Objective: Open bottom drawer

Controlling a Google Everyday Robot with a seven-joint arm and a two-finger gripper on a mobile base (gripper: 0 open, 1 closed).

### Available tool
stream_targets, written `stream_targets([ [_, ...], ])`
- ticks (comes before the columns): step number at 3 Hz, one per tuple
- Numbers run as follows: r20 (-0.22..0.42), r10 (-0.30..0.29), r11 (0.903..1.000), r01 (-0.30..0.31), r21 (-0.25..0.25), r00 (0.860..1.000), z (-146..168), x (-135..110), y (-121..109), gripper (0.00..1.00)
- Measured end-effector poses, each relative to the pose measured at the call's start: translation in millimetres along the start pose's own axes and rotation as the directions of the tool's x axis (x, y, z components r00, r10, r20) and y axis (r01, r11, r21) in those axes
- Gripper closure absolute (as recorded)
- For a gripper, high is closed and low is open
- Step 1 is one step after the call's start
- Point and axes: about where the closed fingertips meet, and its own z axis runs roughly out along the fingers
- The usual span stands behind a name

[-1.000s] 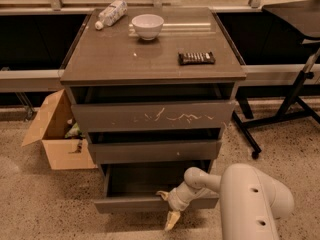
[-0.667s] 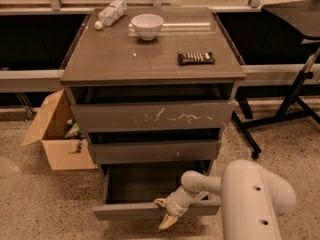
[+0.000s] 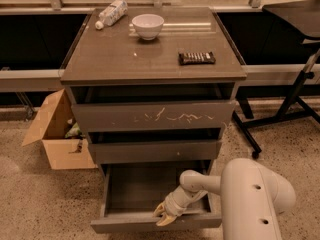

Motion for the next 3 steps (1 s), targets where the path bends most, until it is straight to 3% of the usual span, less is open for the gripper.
stream_targets([
  [1, 0.010, 0.001, 0.9998, -0.001, -0.022, 1.000, 11.5, -10.1, 16.1, 1.00],
  [3, 0.010, 0.001, 0.9998, -0.001, -0.022, 1.000, 10.1, -11.2, 16.0, 0.57],
])
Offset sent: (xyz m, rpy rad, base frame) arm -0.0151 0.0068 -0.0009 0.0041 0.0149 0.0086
